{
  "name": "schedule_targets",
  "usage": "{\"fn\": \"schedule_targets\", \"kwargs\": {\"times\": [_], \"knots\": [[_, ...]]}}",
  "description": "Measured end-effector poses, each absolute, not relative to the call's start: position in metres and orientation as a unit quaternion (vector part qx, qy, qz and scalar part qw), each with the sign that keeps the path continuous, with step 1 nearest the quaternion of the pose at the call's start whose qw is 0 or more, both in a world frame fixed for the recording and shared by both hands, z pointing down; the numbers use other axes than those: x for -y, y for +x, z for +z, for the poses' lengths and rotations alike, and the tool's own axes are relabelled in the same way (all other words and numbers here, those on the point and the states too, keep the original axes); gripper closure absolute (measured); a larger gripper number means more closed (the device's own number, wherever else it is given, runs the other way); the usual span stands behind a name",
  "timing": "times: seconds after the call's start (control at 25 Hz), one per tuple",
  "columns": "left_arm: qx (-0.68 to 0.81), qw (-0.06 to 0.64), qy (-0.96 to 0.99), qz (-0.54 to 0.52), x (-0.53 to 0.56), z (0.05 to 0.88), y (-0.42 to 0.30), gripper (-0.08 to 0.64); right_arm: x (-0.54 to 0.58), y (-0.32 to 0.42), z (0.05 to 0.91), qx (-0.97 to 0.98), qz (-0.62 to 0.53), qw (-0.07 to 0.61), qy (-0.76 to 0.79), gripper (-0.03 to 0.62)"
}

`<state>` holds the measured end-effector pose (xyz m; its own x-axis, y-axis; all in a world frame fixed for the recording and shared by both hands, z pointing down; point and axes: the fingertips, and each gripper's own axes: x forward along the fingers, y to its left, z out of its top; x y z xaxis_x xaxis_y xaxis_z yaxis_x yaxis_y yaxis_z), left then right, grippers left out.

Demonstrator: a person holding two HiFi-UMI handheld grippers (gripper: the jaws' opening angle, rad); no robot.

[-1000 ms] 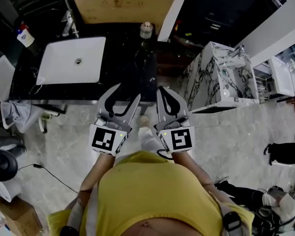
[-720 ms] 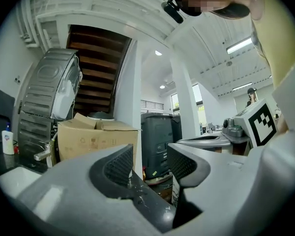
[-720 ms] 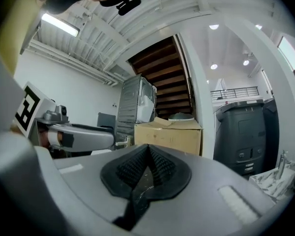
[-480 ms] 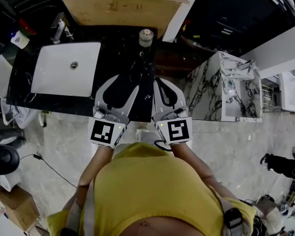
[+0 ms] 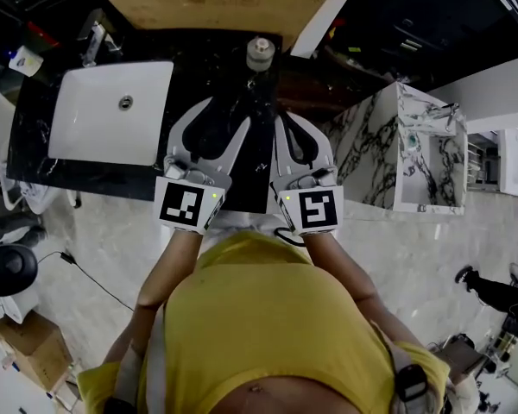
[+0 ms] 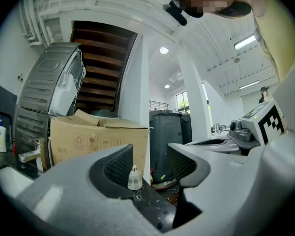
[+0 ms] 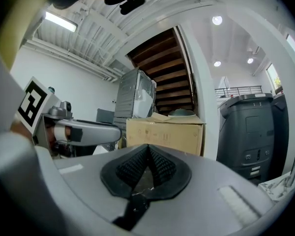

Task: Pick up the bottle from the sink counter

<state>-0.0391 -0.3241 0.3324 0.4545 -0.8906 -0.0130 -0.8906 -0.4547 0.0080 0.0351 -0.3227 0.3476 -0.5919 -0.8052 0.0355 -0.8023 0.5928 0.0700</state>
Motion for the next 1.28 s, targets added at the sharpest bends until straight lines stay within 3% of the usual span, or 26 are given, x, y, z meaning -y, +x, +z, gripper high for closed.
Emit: {"fn": "schedule_targets", "kwargs": {"times": [0.8,1.28], "knots": [[0.485,0.017,0.874,0.009,0.430,0.393,-0.032,0.339,0.396,0.044,0.397,0.866,0.020,0.043,0.498,0.591],[0.478,0.035,0.877,0.042,0.485,0.457,-0.021,0.287,0.426,0.055,0.430,0.854,0.042,0.061,0.514,0.592]]}}
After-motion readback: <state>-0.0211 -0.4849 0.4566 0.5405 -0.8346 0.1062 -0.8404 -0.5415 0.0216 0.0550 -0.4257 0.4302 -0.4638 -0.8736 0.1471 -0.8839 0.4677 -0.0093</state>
